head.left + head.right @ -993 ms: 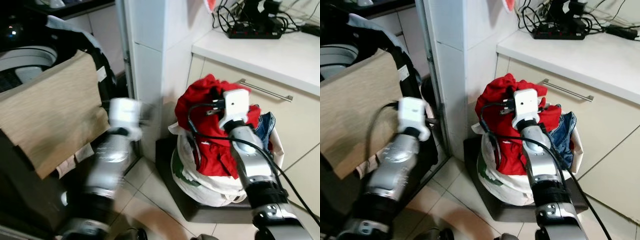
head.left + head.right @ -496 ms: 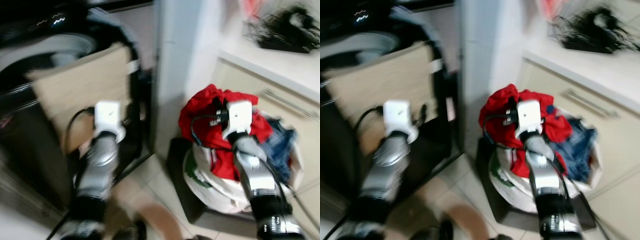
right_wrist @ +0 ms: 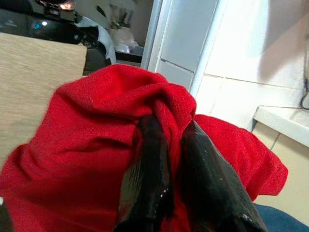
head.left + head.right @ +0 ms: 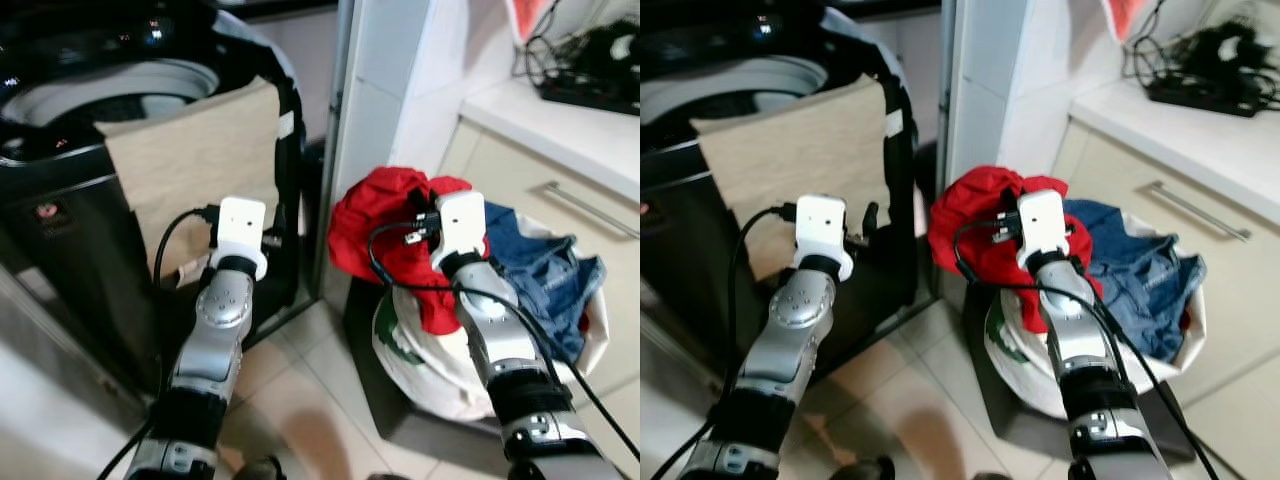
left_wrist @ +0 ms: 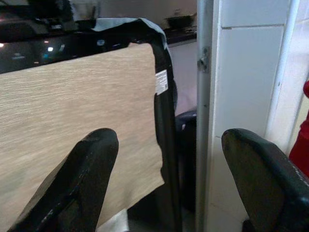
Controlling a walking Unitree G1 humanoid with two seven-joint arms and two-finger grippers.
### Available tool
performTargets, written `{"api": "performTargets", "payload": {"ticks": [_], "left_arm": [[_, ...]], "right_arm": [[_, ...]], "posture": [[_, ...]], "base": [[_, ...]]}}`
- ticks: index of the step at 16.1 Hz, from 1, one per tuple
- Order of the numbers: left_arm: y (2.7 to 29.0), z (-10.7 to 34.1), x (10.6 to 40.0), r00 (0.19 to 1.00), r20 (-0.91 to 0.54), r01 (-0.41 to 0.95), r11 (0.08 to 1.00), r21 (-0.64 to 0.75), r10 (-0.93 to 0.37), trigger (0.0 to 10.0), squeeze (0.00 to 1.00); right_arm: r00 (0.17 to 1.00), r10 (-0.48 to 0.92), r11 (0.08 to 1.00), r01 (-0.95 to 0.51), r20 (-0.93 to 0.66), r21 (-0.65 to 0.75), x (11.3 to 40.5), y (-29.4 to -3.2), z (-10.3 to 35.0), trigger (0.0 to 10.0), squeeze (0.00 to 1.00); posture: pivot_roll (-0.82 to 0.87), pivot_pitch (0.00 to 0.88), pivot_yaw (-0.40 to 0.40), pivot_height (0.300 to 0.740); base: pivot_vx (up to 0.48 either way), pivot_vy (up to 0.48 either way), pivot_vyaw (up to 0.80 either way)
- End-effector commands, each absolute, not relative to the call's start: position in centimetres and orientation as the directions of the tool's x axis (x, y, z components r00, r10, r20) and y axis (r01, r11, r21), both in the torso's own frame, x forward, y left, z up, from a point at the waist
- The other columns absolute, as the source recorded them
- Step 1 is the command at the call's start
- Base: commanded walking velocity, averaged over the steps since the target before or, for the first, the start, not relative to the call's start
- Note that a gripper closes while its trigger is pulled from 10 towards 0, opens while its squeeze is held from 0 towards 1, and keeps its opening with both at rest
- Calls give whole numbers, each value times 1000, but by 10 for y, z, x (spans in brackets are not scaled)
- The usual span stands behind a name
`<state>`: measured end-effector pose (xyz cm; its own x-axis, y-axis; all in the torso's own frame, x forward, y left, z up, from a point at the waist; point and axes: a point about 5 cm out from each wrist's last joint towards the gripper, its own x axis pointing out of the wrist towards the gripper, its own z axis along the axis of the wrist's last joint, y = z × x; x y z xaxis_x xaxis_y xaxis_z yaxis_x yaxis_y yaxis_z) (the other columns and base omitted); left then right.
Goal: Clothes washing
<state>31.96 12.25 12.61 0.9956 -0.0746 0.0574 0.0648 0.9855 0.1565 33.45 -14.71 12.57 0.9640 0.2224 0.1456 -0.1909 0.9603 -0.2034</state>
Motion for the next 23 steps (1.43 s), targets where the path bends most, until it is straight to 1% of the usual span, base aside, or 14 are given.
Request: {"api": "performTargets", "payload": {"ticks": [1,4,8,10,12,13,15,16,17,18,19,20,21,23], "left_arm": [[119,126,318,994,54,83,984,158,-92,10000,0],[118,127,318,993,52,93,983,157,-103,10000,0],[122,126,318,996,55,55,989,137,-63,10000,0],[124,125,318,998,44,31,989,148,-38,10000,0],[127,125,318,999,47,18,989,145,-25,10000,0],[127,127,317,998,64,12,989,149,-22,10000,0],[128,134,316,994,108,13,984,175,-32,10000,0],[138,143,310,986,167,-14,976,215,-22,10000,0],[143,145,308,985,170,-27,975,219,-10,10000,0],[159,145,303,988,152,-55,978,202,24,10000,0],[161,145,303,989,146,-62,978,200,32,10000,0],[163,147,302,988,149,-73,978,194,44,10000,0],[160,158,303,976,204,-109,977,182,71,10000,0],[156,170,302,961,267,-129,967,221,68,10000,0]], "right_arm": [[961,216,960,-178,173,-215,336,-149,131,0,0],[958,224,957,-180,180,-228,338,-145,132,0,0],[953,243,951,-198,181,-236,341,-141,134,0,0],[952,261,932,-205,162,-300,343,-139,133,0,0],[954,271,929,-226,125,-293,344,-137,127,0,0],[962,243,939,-203,120,-278,344,-139,126,0,0],[940,246,944,-176,236,-279,342,-138,142,0,0],[912,231,951,-139,339,-275,339,-140,158,0,0],[912,231,950,-136,340,-281,337,-140,158,0,0],[911,236,952,-146,338,-270,332,-139,153,0,0],[913,250,946,-159,321,-282,332,-137,151,0,0],[915,264,941,-173,307,-292,332,-135,148,0,0],[921,261,940,-175,289,-291,334,-131,146,0,0],[913,261,945,-175,314,-277,335,-128,151,0,0]], "posture": [[-62,0,-47,740],[-64,0,-40,740],[-63,0,-44,740],[-60,0,-48,740],[-57,0,-51,740],[-55,0,-52,740],[-55,0,-53,740],[-62,0,-46,740],[-62,0,-46,740],[-55,0,-49,740],[-55,0,-49,740],[-52,0,-49,740],[-50,0,-52,740],[-48,0,-53,740]], "base": [[0,-450,500],[0,-450,496],[63,-427,483],[332,-341,478],[0,0,425],[0,0,0],[0,0,0],[0,0,0],[0,0,0],[0,0,0],[0,0,0],[285,0,800],[480,0,744],[480,0,684]]}}
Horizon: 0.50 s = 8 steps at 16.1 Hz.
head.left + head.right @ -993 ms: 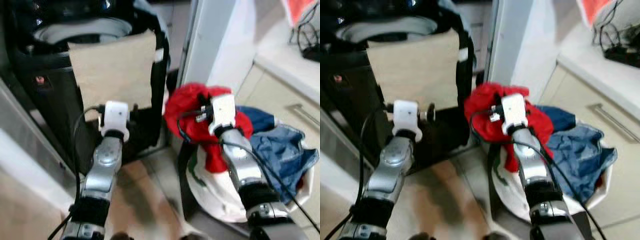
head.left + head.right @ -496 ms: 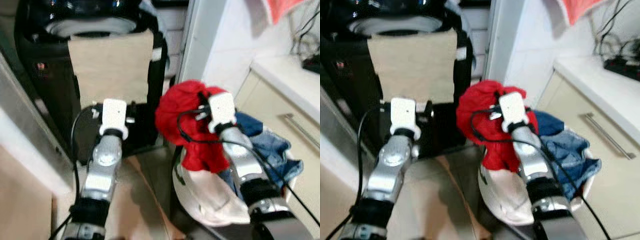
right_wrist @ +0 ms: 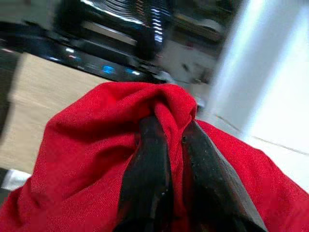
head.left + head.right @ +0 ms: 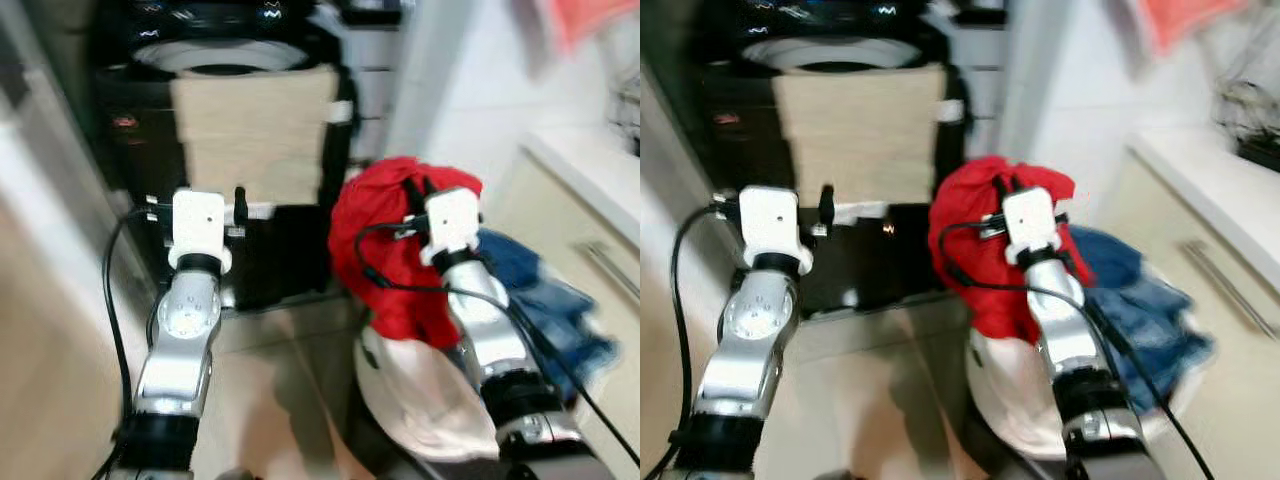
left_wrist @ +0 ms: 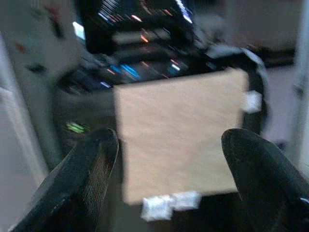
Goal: Clothes washing
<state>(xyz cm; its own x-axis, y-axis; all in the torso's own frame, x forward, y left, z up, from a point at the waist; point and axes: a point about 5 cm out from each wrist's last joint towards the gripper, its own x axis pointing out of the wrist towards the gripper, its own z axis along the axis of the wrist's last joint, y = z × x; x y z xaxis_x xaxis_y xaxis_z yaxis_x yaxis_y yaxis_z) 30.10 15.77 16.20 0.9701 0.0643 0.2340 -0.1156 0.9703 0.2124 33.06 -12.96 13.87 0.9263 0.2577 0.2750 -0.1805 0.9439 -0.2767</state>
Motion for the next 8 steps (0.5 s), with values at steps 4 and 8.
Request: {"api": "performTargets", "payload": {"ticks": [4,8], "left_arm": [[150,183,308,954,300,-115,956,270,30,10000,0],[140,192,313,951,307,-69,955,287,-23,10000,0]], "right_arm": [[815,286,937,-127,504,-326,356,-119,223,0,0],[821,257,933,-74,510,-351,361,-128,228,0,0]], "posture": [[-49,0,-50,740],[-46,0,-49,740]], "base": [[480,0,639],[478,0,0]]}}
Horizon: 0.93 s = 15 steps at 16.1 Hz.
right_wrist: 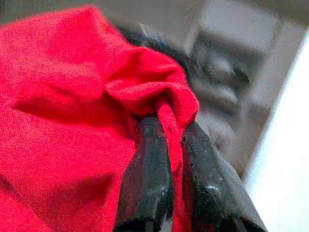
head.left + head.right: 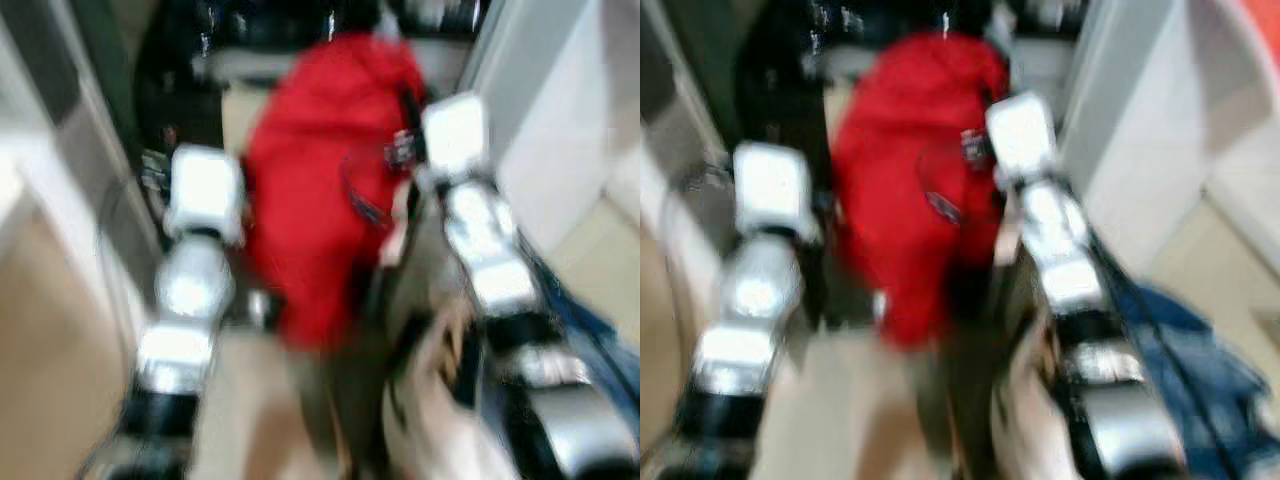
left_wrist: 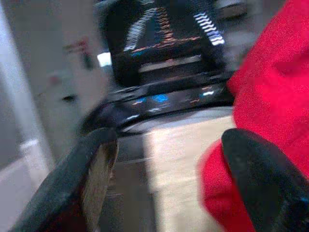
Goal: Clothes washing
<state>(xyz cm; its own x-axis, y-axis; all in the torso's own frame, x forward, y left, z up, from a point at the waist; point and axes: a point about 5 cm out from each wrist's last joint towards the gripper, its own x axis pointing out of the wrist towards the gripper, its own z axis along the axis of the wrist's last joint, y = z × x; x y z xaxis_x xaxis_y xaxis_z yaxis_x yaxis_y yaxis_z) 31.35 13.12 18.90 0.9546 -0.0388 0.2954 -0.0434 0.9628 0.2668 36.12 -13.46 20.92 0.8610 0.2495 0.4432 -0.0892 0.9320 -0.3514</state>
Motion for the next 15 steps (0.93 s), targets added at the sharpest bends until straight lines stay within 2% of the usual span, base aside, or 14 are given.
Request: {"api": "performTargets", "payload": {"ticks": [1,3,9,15], "left_arm": [[139,193,313,950,313,-69,955,288,-26,10000,0],[139,198,315,943,333,-78,954,291,-24,10000,0],[140,202,316,935,355,-104,956,274,0,10000,0],[138,202,316,932,364,-103,957,272,-3,10000,0]], "right_arm": [[805,264,931,-69,531,-357,361,-125,232,0,0],[761,293,923,-68,579,-379,363,-119,251,0,0],[741,321,920,-98,590,-379,369,-115,266,0,0],[663,356,910,-86,659,-406,379,-112,324,0,0]], "posture": [[-48,0,-44,740],[-50,0,-41,740],[-45,0,-43,740],[-22,0,-63,740]], "base": [[480,0,0],[476,0,0],[480,0,0],[480,0,0]]}}
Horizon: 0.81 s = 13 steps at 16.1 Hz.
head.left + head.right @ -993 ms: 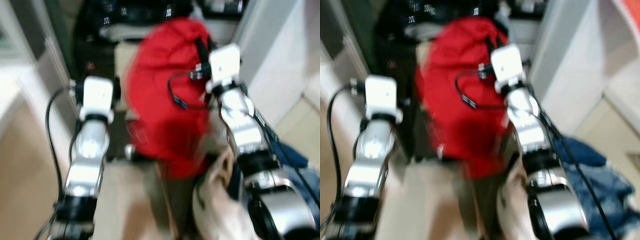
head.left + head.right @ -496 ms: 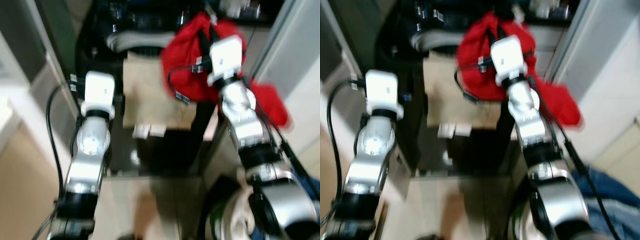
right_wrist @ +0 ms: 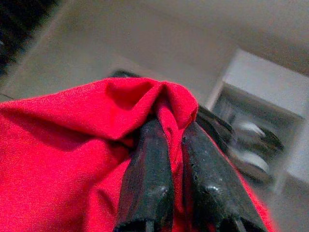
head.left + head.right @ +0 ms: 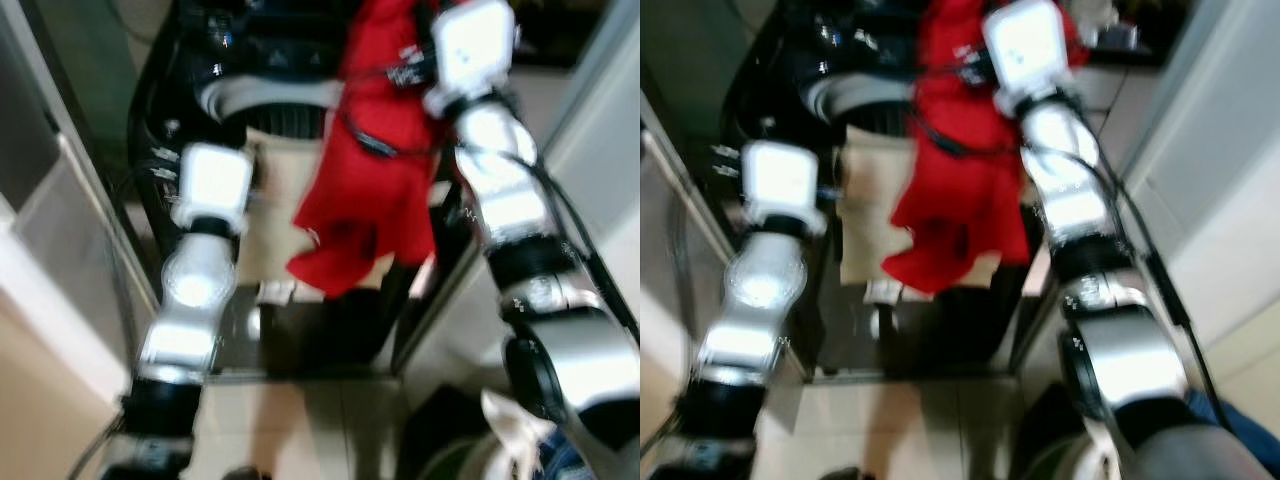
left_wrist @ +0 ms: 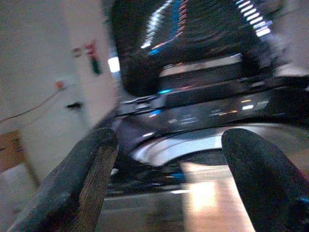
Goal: Clothes washing
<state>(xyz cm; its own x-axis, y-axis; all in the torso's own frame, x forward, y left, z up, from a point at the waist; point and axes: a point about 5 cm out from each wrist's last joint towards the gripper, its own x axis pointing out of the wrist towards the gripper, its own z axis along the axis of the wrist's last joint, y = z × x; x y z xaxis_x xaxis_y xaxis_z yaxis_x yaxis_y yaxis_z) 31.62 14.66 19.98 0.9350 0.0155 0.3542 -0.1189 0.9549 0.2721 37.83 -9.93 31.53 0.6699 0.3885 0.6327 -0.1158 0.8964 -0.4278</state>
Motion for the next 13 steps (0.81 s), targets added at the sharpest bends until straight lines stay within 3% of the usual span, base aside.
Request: {"api": "performTargets", "payload": {"ticks": [1,3,5,6,7,8,10,13], "left_arm": [[138,202,316,931,365,-105,957,269,-1,10000,0],[136,202,316,932,363,-98,958,268,-6,10000,0],[132,201,315,932,361,-74,960,268,-29,10000,0],[125,204,310,919,385,-41,954,296,-80,10000,0],[123,207,303,913,391,-9,954,301,-115,10000,0],[124,210,295,907,393,17,948,319,-148,10000,0],[133,221,265,885,392,89,919,384,-250,10000,0],[141,233,245,883,415,28,906,422,-220,10000,0]], "right_arm": [[616,378,909,-103,691,-405,376,-107,346,0,0],[560,417,881,-55,716,-471,377,-100,392,0,0],[618,384,843,68,686,-534,387,-106,416,0,0],[701,289,745,264,652,-613,396,-116,427,0,0],[736,268,668,323,621,-670,400,-116,427,0,0],[749,280,606,347,600,-716,402,-110,426,0,0],[772,325,574,297,546,-763,405,-87,417,0,0],[784,413,378,317,464,-870,409,-60,385,0,0]], "posture": [[-21,0,-62,740],[-20,0,-63,740],[-12,0,-66,740],[0,0,-72,740],[23,0,-84,740],[39,0,-97,740],[139,0,-165,740],[250,69,-242,740]], "base": [[480,0,0],[480,0,0],[480,0,0],[409,0,0],[0,0,0],[0,0,0],[0,0,0],[0,0,0]]}}
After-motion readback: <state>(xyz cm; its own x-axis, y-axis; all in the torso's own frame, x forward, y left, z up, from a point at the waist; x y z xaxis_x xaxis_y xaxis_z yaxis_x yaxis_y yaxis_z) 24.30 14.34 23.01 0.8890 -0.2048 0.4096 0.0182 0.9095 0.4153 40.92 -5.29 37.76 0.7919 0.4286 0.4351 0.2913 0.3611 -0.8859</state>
